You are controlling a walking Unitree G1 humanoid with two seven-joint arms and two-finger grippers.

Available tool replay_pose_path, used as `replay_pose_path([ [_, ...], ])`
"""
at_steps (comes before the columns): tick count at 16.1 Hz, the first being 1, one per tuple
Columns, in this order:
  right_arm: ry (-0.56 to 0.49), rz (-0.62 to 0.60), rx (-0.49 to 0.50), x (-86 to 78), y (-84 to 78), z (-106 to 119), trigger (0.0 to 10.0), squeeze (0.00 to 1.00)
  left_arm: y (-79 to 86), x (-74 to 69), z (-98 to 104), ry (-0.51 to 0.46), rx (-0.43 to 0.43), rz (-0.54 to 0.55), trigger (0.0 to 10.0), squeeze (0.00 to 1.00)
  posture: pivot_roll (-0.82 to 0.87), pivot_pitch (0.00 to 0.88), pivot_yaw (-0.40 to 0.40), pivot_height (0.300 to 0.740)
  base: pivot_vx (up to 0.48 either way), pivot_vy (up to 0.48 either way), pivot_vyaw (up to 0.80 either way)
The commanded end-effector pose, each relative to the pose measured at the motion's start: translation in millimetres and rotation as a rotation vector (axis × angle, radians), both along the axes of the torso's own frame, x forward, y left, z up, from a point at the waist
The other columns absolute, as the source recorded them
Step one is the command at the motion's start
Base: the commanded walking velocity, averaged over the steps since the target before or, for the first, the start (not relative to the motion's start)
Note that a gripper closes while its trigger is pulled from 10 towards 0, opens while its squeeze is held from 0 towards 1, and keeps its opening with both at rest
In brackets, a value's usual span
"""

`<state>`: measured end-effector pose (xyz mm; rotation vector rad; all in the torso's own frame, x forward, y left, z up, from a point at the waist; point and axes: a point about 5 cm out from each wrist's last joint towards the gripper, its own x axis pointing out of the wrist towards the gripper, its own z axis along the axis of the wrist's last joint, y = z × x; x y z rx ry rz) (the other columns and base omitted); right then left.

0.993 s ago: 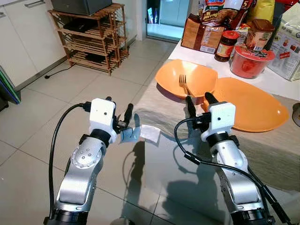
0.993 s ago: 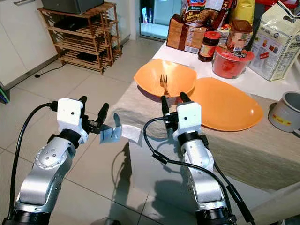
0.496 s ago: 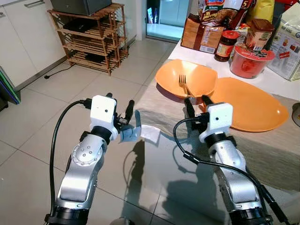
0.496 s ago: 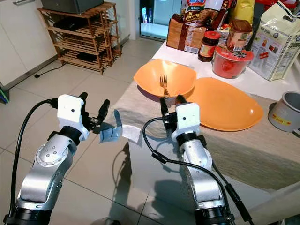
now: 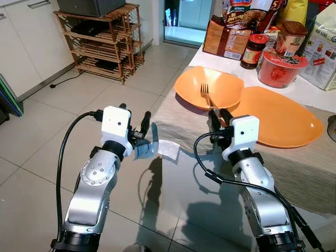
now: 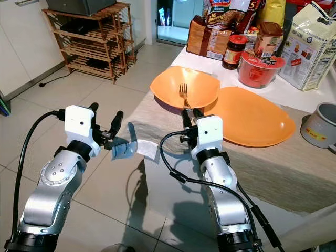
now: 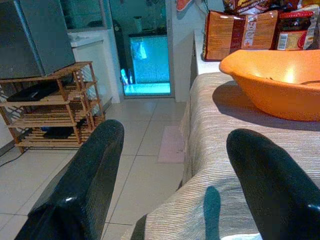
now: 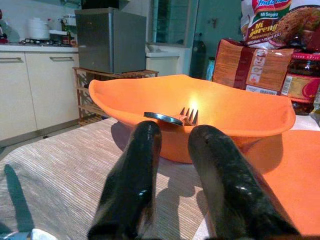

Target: Setting the table

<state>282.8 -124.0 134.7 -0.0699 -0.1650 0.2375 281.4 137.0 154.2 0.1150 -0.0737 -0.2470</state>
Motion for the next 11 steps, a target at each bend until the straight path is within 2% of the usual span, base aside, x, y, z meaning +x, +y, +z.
replay_pose_path([
  [1,-0.013,-0.002,-0.005,0.4,-1.4,3.5,0.0,0.0,-1.4,2.1,5.7,-0.018,0.004,0.004,10.0,0.0,0.04,0.014,0.019,0.74,0.0,0.0,0.0],
  [5,-0.095,-0.03,-0.04,-2.8,-4.7,15.0,0.0,0.0,-1.6,2.3,6.1,-0.019,0.003,0.004,10.0,0.0,0.04,0.019,0.021,0.74,0.0,0.0,0.0],
  [7,-0.157,-0.043,-0.055,-3.1,-5.9,28.6,0.0,0.0,-1.3,2.6,6.2,-0.019,0.004,0.005,10.0,0.0,0.04,0.019,0.022,0.74,0.0,0.0,0.0],
  [11,-0.164,-0.066,-0.058,-1.7,-10.7,30.9,0.0,0.0,-2.0,3.0,5.9,-0.019,0.004,0.001,10.0,0.0,0.04,0.018,0.023,0.74,0.0,0.0,0.0],
])
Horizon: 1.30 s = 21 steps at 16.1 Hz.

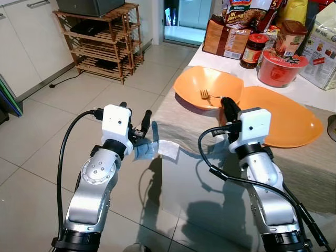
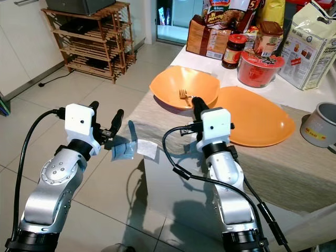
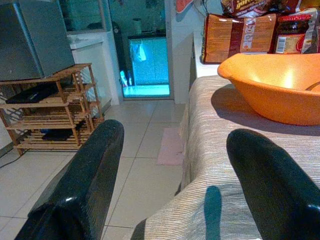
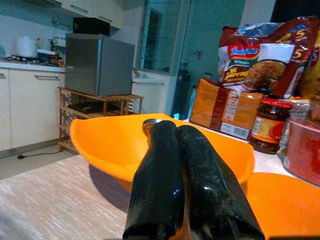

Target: Setting the table

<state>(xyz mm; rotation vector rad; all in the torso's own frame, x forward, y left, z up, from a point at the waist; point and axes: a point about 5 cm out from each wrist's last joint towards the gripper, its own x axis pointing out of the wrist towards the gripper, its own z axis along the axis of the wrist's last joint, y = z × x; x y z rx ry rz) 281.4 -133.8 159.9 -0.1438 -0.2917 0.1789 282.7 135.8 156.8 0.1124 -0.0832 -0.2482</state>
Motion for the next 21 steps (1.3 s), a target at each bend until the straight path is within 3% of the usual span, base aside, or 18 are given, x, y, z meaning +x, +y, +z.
replay_pose_path([
  [1,-0.027,-0.008,-0.005,-0.5,-1.0,5.5,0.0,0.0,-0.8,1.6,3.3,-0.01,0.007,0.003,10.0,0.0,0.04,0.018,0.023,0.74,0.0,0.0,0.0],
  [4,-0.033,-0.055,-0.017,3.1,-5.3,10.3,0.0,0.0,-1.0,1.8,3.1,-0.01,0.008,0.002,10.0,0.0,0.04,0.019,0.025,0.74,0.0,0.0,0.0],
  [5,-0.03,-0.09,-0.019,5.8,-10.0,11.1,10.0,1.0,-1.1,1.9,3.1,-0.011,0.009,0.003,10.0,0.0,0.04,0.018,0.025,0.74,0.0,0.0,0.0],
  [11,-0.059,-0.138,-0.046,3.5,-21.0,15.8,10.0,1.0,-4.5,1.6,-0.9,-0.002,0.033,-0.018,10.0,0.0,0.02,0.012,0.026,0.74,0.0,0.0,0.0],
  [14,-0.053,-0.193,-0.064,-0.4,-32.1,11.9,10.0,1.0,-16.3,5.4,0.3,-0.013,0.072,-0.099,10.0,0.0,0.01,0.006,0.029,0.74,0.0,0.0,0.0],
  [21,-0.049,-0.226,-0.067,-1.9,-38.9,10.2,10.0,1.0,-15.8,6.6,-0.5,-0.016,0.06,-0.092,10.0,0.0,0.01,0.0,0.027,0.74,0.0,0.0,0.0],
])
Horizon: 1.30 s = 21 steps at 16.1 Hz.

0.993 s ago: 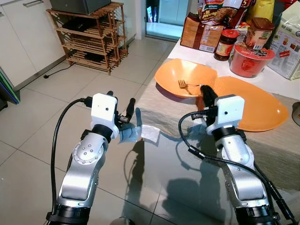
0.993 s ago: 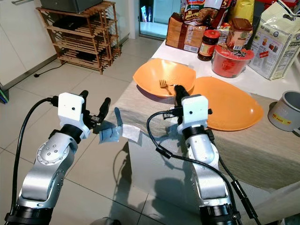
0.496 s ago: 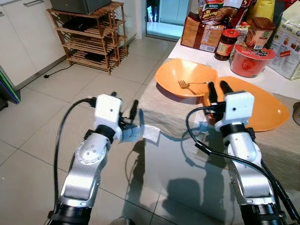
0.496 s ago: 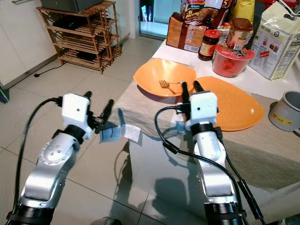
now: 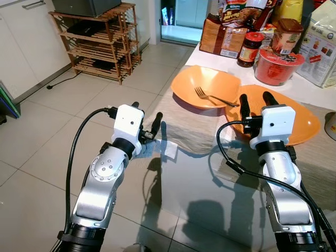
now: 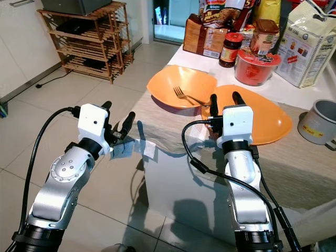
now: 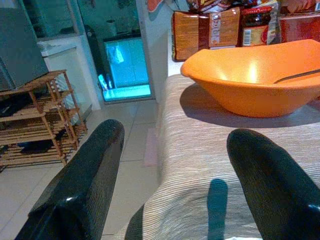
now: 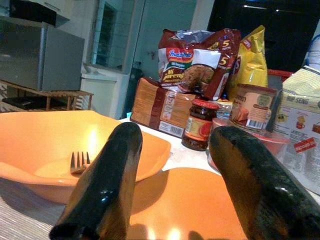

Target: Setting the table

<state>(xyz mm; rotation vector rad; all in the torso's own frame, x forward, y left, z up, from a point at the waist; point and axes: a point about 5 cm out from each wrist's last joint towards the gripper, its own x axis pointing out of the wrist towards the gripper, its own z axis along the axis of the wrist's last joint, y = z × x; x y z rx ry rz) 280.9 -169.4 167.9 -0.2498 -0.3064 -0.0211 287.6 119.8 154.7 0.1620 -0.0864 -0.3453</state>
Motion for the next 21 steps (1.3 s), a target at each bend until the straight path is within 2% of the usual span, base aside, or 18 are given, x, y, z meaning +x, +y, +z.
replay_pose_path([
  [1,-0.018,-0.018,0.004,-0.7,-2.6,3.5,10.0,0.64,0.3,1.4,1.6,-0.013,0.007,0.004,10.0,0.0,0.01,0.0,0.026,0.74,0.0,0.0,0.0],
  [2,-0.024,-0.017,0.004,0.3,-1.3,5.5,10.0,0.0,0.4,1.1,1.7,-0.014,0.008,0.005,10.0,0.0,0.01,0.0,0.025,0.74,0.0,0.0,0.0],
  [6,-0.07,0.017,0.044,1.9,4.2,20.0,10.0,0.0,0.5,0.3,2.2,-0.018,0.004,0.008,10.0,0.0,0.01,0.0,0.023,0.74,0.0,0.0,0.0],
  [7,-0.093,0.015,0.076,3.0,1.7,28.3,10.0,0.0,0.4,0.0,2.4,-0.019,0.001,0.011,10.0,0.0,0.01,0.0,0.02,0.74,0.0,0.0,0.0],
  [10,-0.103,-0.015,0.074,5.1,-4.8,31.4,10.0,0.0,0.1,-0.2,2.5,-0.021,-0.003,0.013,10.0,0.0,0.01,0.0,0.019,0.74,0.0,0.0,0.0],
  [12,-0.058,-0.15,0.032,6.2,-29.8,17.1,10.0,0.0,-0.7,0.2,1.2,-0.015,-0.006,0.014,10.0,0.0,0.01,0.0,0.017,0.74,0.0,0.0,0.0],
  [17,-0.018,-0.335,-0.003,-9.1,-62.3,0.8,10.0,0.0,0.2,-0.2,0.2,-0.018,0.017,0.013,10.0,0.0,0.0,0.008,0.026,0.74,0.0,0.0,0.0],
  [19,-0.004,-0.336,-0.007,-14.7,-62.4,-5.3,10.0,0.0,-0.3,0.1,0.8,-0.02,0.02,0.009,10.0,0.0,0.0,0.01,0.029,0.74,0.0,0.0,0.0],
  [21,0.006,-0.308,0.011,-16.3,-54.8,-8.9,10.0,0.0,-0.8,0.2,1.0,-0.021,0.022,0.007,10.0,0.0,0.0,0.011,0.031,0.74,0.0,0.0,0.0],
])
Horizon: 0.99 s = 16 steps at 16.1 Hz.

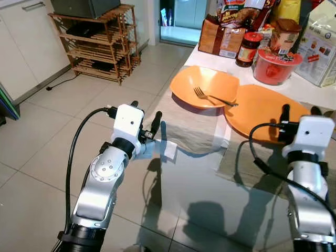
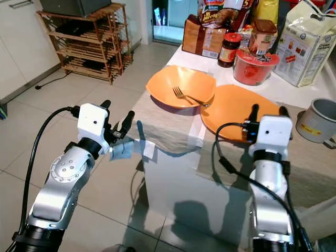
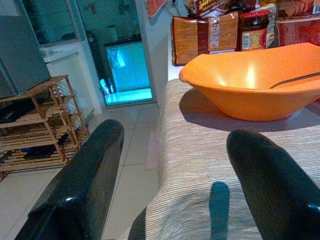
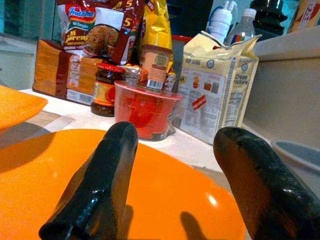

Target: Setting the table

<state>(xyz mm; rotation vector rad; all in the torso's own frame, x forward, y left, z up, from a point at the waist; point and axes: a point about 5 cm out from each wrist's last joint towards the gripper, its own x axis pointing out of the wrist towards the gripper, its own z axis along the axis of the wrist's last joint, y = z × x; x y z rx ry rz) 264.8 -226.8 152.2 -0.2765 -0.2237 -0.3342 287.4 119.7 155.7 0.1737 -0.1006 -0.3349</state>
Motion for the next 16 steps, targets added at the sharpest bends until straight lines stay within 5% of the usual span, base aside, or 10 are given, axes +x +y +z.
replay_pose_path([
  [1,-0.017,0.052,0.021,-1.7,12.2,0.9,10.0,0.0,-0.8,1.0,-0.2,-0.005,0.015,-0.002,10.0,0.0,0.0,0.012,0.03,0.74,0.0,0.0,0.0],
  [8,0.018,0.165,0.057,-20.5,36.0,-10.2,10.0,0.0,4.6,3.4,-7.2,0.045,-0.008,0.009,10.0,0.0,0.0,0.011,0.03,0.74,0.0,0.0,0.0],
  [16,-0.009,0.174,0.028,-16.9,37.6,-3.1,10.0,0.0,-4.0,3.8,-1.4,0.019,-0.034,-0.052,10.0,0.0,-0.02,0.0,0.035,0.74,0.0,-0.18,0.0],
])
